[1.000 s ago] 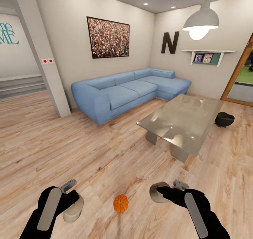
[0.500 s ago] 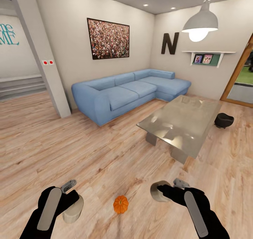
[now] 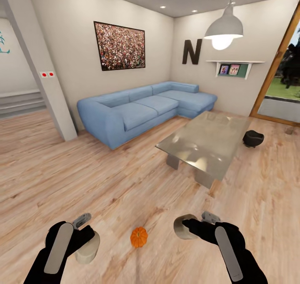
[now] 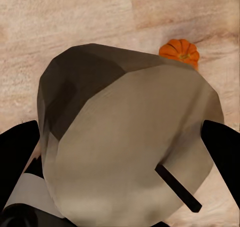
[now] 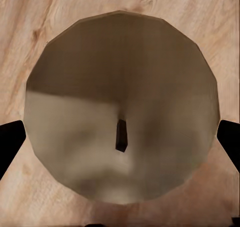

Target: Place each of the two pumpkins and all three candles from the living room inside a cabinet in the living room (use any cabinet), then make sure every cabinet is closed, and position the cauldron so it is next to a table in the living room.

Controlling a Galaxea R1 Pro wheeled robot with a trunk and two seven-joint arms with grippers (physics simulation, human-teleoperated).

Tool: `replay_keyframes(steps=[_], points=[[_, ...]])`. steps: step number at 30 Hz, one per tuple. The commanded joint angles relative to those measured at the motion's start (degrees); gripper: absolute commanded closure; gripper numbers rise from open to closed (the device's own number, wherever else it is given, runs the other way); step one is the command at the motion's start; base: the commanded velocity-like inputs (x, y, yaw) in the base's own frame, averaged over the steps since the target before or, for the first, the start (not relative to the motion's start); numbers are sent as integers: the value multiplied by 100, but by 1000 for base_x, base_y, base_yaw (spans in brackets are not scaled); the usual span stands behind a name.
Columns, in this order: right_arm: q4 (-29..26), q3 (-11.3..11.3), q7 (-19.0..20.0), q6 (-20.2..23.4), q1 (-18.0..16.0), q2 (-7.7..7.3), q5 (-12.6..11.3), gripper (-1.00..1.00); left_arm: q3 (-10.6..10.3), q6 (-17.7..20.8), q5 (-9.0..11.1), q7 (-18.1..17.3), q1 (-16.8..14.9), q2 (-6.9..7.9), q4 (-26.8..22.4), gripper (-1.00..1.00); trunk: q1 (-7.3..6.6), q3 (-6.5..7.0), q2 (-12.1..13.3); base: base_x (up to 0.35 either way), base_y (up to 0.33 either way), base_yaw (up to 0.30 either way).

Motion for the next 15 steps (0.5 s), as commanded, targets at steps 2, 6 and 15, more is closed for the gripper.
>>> replay_keyframes(steps=[2,6,15], points=[[1,-7,-51,19,-5,2,-71,100,11,15,60,58,-3,-7,-8,100,-4,-5,-4,-338,0,-275],[4,-8,-51,18,-5,3,-73,100,11,12,60,58,-3,-9,-8,100,-4,-5,-4,-278,0,-279],[4,-8,-43,16,-5,5,-73,100,11,15,60,58,-3,-9,-13,100,-4,-5,-4,-20,0,-283]])
